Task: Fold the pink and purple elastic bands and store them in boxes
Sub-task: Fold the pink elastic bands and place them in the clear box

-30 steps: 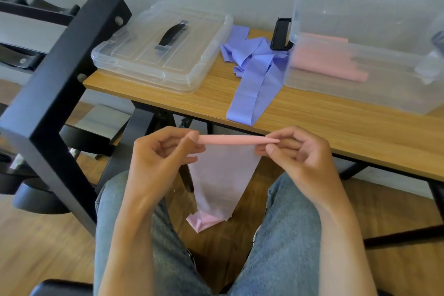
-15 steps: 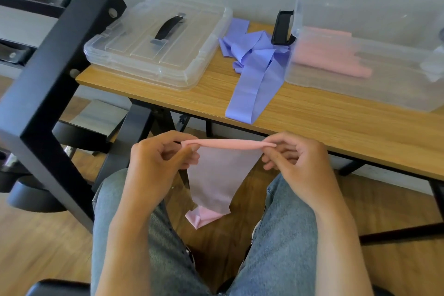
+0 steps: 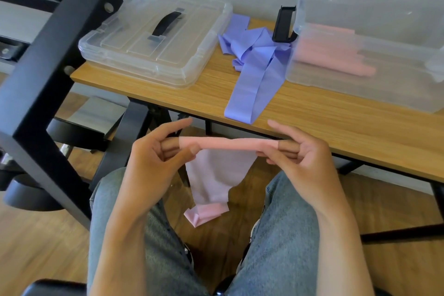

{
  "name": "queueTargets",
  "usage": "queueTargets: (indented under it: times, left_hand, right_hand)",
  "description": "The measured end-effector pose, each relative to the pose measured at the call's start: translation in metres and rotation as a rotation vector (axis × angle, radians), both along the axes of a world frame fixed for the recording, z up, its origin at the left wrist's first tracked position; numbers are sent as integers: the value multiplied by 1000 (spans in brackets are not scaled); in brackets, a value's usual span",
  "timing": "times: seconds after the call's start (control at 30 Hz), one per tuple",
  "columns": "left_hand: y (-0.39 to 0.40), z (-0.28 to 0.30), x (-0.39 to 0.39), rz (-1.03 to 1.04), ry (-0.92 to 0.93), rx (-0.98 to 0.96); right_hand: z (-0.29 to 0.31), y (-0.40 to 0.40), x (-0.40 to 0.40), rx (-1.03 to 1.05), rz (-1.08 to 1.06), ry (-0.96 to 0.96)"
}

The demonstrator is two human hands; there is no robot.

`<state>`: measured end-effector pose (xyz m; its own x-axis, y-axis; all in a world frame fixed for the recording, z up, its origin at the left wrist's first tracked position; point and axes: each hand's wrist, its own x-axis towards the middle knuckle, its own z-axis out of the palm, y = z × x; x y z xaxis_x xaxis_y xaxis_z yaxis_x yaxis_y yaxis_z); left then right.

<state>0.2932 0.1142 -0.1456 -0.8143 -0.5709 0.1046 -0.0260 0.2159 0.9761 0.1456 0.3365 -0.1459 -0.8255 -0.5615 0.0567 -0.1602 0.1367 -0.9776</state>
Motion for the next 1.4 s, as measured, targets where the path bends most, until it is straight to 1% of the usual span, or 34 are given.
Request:
queueTargets:
  times: [0.03,0.1,0.17,0.33,0.43,0.5,0.53,0.63,0.73,0.8,0.9,0.97,1.1,1.23,1.3,1.4]
  left_hand:
    - [-2,-1,0,2,-22,-56]
    - [-4,-4,0,3,-76,-174]
    - [-3,-6,-1,9,-101,-200]
    - [0,-5,-2,19,-61,-75]
    - [5,-1,-4,0,18,8]
    - [8,3,-5,21,52,99]
    - [8,3,-6,33,62,112]
    - [6,1,-5,22,61,49]
    - [4,1,-3,14,22,3]
    - [2,0,-3,35,-14,-67]
    - [1,-3,-4,46,-89,-200]
    - [4,-4,-4,50,-79,-170]
    - [6,-3,-5,49,-24,-52]
    - [11,3,-6,47,46,70]
    - [10,3,-7,56,49,70]
    - [6,1,-5,29,36,34]
  right_hand:
    - [-2,1,-1,45,3,7]
    - [-4,1,-2,141,-7,101]
    - [-5,-1,-2,191,-14,196]
    - [-2,1,0,169,30,212]
    - [0,0,2,35,-4,115]
    - [2,1,1,-46,-15,55]
    - [3,1,2,-71,-8,30]
    - [2,2,0,-83,-22,36]
    - [0,4,-2,-24,-24,33]
    - [0,6,-3,20,-29,37]
    - [-2,4,-3,131,-41,186]
    - [-3,2,-2,147,-53,231]
    - [-2,2,0,154,-28,247]
    - [2,4,1,29,-29,126]
    - [4,5,1,-14,-26,95]
    - [2,4,1,9,-37,135]
